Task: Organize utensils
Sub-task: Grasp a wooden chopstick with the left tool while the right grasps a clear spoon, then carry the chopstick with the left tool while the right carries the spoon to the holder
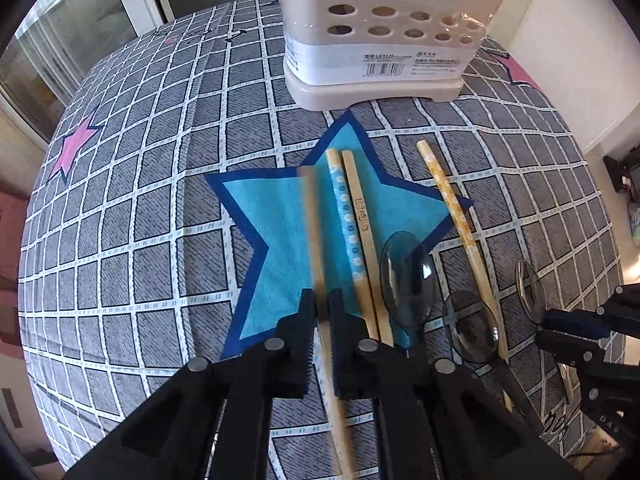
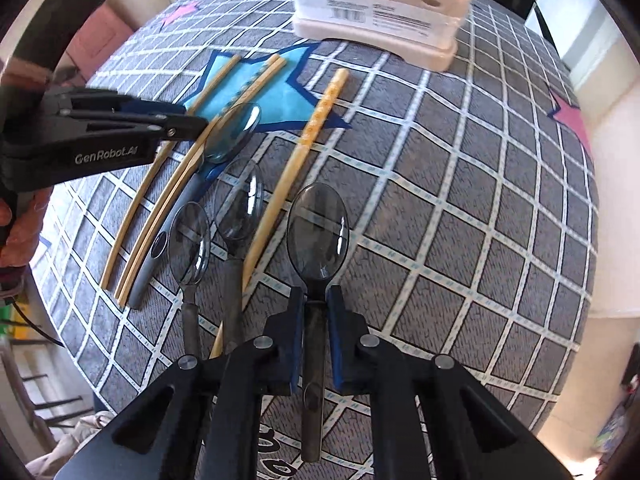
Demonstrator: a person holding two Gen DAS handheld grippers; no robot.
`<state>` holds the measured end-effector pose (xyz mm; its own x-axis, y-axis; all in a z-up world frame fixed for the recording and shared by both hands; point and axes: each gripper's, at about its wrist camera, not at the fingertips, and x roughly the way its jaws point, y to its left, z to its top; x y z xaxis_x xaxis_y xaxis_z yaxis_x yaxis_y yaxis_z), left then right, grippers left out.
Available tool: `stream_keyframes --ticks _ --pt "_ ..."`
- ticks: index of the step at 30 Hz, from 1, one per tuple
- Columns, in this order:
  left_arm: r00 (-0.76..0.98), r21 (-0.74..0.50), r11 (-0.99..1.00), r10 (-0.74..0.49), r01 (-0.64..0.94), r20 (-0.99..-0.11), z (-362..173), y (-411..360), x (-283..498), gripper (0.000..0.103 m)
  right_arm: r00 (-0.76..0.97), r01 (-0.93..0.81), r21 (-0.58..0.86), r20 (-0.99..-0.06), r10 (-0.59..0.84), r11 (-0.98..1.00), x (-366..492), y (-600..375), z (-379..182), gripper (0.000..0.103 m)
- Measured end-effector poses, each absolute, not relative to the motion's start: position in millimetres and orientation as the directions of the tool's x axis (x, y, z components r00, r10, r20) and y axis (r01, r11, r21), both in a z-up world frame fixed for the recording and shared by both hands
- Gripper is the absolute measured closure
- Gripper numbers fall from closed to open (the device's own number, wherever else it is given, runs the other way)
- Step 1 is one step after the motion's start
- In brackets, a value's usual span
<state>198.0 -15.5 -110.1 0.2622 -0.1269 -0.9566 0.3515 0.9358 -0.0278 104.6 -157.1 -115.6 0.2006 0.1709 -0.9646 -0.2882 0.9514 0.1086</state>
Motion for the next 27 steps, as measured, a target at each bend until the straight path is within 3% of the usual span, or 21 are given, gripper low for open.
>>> stream_keyframes --ticks 13,27 --pt "0.558 -0.132 0.979 -0.196 0.152 -0.807 -57 35 151 0.067 0.297 -0.28 0.259 -0.892 0.341 0.924 93 -201 -79 0.09" --pt "0.737 -0.25 0.953 -0.29 0.168 -0.611 44 27 179 0.067 0.475 -0.26 0.341 -0.77 0.427 0.904 132 -227 0 0.09"
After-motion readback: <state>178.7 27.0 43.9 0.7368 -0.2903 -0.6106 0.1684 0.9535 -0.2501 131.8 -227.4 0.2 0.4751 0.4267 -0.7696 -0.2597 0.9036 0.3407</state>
